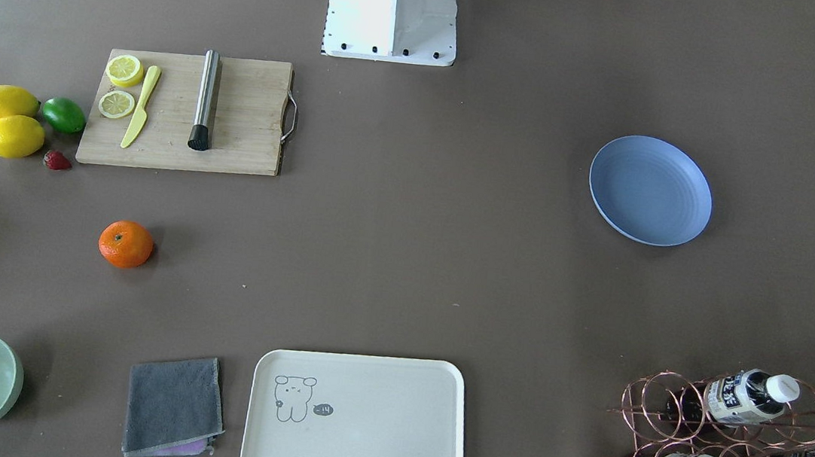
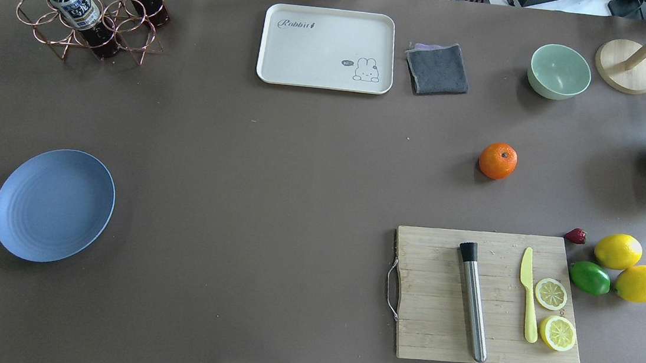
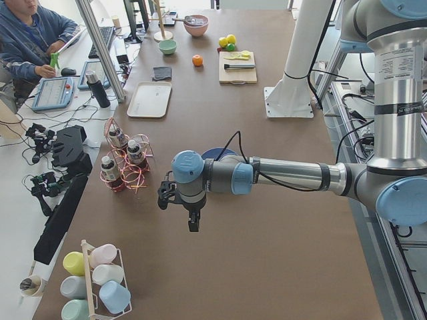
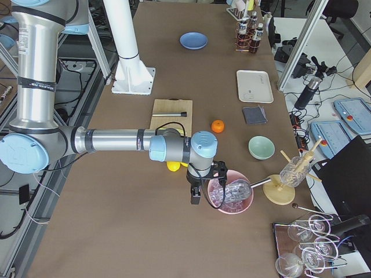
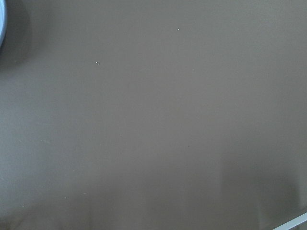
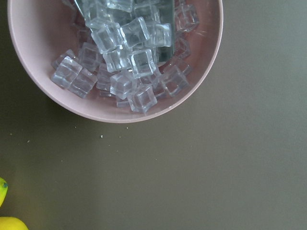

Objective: Pick orange to plate

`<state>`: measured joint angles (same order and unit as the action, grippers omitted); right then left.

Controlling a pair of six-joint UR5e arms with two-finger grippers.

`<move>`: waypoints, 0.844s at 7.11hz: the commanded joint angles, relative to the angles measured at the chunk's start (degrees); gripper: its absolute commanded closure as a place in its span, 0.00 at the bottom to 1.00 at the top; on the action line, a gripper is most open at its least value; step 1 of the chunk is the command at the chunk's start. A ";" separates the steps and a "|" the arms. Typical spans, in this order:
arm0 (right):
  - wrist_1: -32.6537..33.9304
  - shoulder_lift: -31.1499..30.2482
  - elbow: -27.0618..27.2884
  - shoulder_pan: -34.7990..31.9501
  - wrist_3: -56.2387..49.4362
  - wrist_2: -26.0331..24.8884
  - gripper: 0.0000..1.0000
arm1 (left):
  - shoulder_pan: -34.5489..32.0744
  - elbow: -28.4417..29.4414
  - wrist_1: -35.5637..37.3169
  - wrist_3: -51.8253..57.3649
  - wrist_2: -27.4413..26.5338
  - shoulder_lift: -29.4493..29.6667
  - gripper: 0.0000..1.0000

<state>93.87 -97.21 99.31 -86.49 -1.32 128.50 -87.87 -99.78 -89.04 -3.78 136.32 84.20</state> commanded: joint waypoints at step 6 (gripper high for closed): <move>0.00 0.09 0.09 0.00 0.00 0.18 0.00 | -0.02 -2.35 -0.70 0.18 -1.14 -1.85 0.02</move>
<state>93.87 -97.15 99.34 -86.49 -1.32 128.60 -87.89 -102.25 -89.70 -3.63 135.34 82.17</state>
